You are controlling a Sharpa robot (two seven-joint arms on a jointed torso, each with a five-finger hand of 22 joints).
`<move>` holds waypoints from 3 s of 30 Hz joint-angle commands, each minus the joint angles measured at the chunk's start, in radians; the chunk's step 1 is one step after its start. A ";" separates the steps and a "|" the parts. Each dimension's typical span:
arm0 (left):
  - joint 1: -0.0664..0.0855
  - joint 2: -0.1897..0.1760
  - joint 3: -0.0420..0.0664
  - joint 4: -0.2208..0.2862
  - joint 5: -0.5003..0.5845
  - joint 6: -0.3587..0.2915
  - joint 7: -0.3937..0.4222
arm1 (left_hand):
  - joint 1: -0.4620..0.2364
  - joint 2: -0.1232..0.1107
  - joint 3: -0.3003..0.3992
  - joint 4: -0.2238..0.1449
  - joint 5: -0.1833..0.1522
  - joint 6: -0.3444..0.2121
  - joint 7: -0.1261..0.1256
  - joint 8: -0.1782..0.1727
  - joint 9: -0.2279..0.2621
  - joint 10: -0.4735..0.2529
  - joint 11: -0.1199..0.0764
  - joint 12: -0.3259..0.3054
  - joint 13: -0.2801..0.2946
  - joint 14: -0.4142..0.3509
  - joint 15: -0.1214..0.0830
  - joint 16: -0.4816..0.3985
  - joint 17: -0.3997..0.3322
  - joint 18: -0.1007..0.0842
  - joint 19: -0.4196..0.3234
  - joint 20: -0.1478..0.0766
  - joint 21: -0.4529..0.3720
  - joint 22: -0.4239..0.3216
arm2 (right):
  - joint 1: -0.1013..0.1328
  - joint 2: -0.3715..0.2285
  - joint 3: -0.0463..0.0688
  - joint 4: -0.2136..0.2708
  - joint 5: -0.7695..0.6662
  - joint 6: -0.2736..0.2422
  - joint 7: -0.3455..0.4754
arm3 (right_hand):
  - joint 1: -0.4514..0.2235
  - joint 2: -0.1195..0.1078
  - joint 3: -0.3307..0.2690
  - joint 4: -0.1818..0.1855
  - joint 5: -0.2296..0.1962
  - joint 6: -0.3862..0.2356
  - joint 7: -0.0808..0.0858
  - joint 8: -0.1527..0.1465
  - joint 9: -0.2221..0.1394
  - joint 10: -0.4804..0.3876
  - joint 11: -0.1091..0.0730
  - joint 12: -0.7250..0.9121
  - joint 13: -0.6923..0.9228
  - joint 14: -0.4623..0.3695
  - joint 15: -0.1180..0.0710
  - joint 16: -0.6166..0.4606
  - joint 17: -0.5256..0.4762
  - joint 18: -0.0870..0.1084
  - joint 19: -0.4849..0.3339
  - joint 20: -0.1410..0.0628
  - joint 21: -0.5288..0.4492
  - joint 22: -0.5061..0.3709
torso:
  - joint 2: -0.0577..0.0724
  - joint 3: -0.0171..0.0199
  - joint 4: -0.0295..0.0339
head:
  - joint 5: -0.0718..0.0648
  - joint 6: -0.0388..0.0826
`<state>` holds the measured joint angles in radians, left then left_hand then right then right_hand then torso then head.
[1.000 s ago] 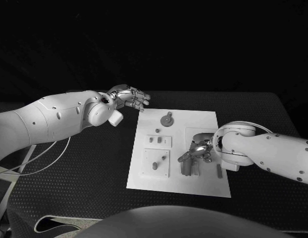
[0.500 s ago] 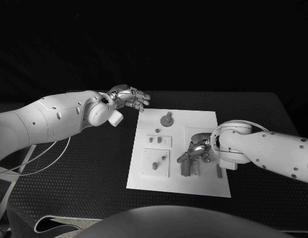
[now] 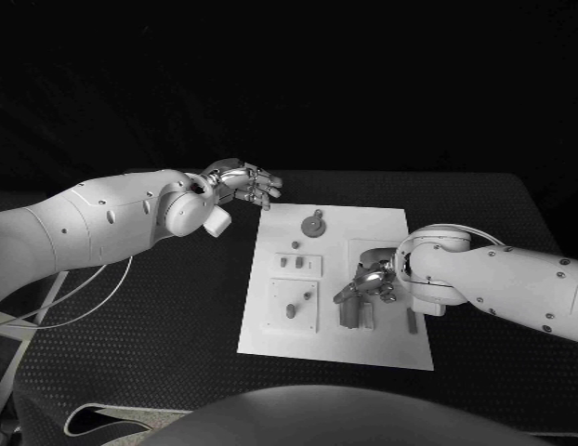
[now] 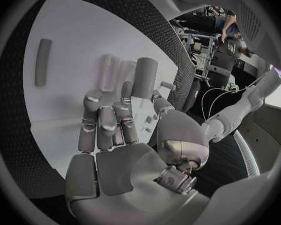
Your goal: Assemble the parts on the task board
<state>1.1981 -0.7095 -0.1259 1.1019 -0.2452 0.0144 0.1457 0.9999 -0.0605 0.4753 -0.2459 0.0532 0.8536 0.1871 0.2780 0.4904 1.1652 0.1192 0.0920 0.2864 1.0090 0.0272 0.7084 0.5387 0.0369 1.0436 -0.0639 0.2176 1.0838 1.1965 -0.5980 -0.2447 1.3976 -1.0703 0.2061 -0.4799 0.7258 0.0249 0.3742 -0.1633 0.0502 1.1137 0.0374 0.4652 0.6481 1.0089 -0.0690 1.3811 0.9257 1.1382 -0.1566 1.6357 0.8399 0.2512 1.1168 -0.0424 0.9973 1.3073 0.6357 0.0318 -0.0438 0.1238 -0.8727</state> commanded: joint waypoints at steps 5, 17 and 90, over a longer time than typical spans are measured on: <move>0.001 0.002 0.000 0.001 -0.003 0.016 0.006 | -0.002 -0.010 0.000 0.004 -0.001 -0.006 -0.002 0.004 -0.001 -0.008 0.002 -0.004 -0.001 0.000 0.009 -0.004 0.001 0.015 -0.001 0.001 -0.003 0.001 | -0.001 0.011 -0.002 -0.014 -0.038 0.008 0.011 | 0.024 0.022 0.131 -0.129 0.007 -0.006 0.001 0.002 0.001 0.001 0.003 -0.005 0.001 -0.010 -0.001 -0.004 -0.002 0.011 -0.007 0.001 -0.005 0.014 | 0.000 0.0003 -0.0005 | 0.001 0.000; 0.001 0.003 0.000 0.001 -0.006 0.016 0.006 | -0.002 -0.010 0.000 0.004 -0.001 -0.006 -0.002 0.005 -0.001 -0.008 0.002 -0.004 -0.001 0.000 0.009 -0.004 0.002 0.016 -0.001 0.001 -0.004 0.002 | -0.022 0.027 -0.002 -0.037 -0.026 0.011 0.013 | 0.022 0.023 0.130 -0.128 0.007 -0.007 0.002 0.001 0.001 0.000 0.003 -0.006 0.002 -0.013 -0.001 -0.004 -0.006 0.011 -0.008 0.002 -0.005 0.014 | 0.000 -0.0010 -0.0002 | -0.002 0.000; 0.001 -0.002 0.000 0.007 -0.007 0.013 0.003 | -0.003 -0.012 -0.001 0.007 -0.001 -0.007 -0.001 0.007 -0.002 -0.009 0.002 -0.003 -0.001 0.000 0.010 -0.007 0.006 0.016 -0.001 0.002 -0.005 0.003 | -0.037 0.041 -0.002 -0.044 -0.124 -0.005 -0.010 | -0.160 -0.246 0.256 0.068 0.007 -0.042 0.013 -0.007 0.003 -0.021 0.014 -0.028 0.013 -0.053 0.004 -0.016 -0.036 0.011 -0.006 -0.004 -0.028 0.013 | 0.000 -0.0003 -0.0008 | -0.004 0.000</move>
<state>1.1981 -0.7123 -0.1267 1.1057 -0.2505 0.0171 0.1428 0.9958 -0.0645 0.4753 -0.2459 0.0532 0.8536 0.1870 0.2779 0.4899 1.1632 0.1213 0.0920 0.2866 1.0090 0.0273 0.7085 0.5428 0.0433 1.0435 -0.0638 0.2176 1.0849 1.1735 -0.5591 -0.2374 1.3575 -1.1687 0.1984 -0.4726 0.5671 -0.2153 0.6269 -0.1022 0.0609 1.1010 0.0394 0.4705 0.6507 0.9931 -0.0574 1.3589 0.9380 1.0895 -0.1513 1.6242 0.8026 0.2577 1.1112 -0.0411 0.9737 1.3074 0.6354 0.0315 -0.0445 0.1196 -0.8727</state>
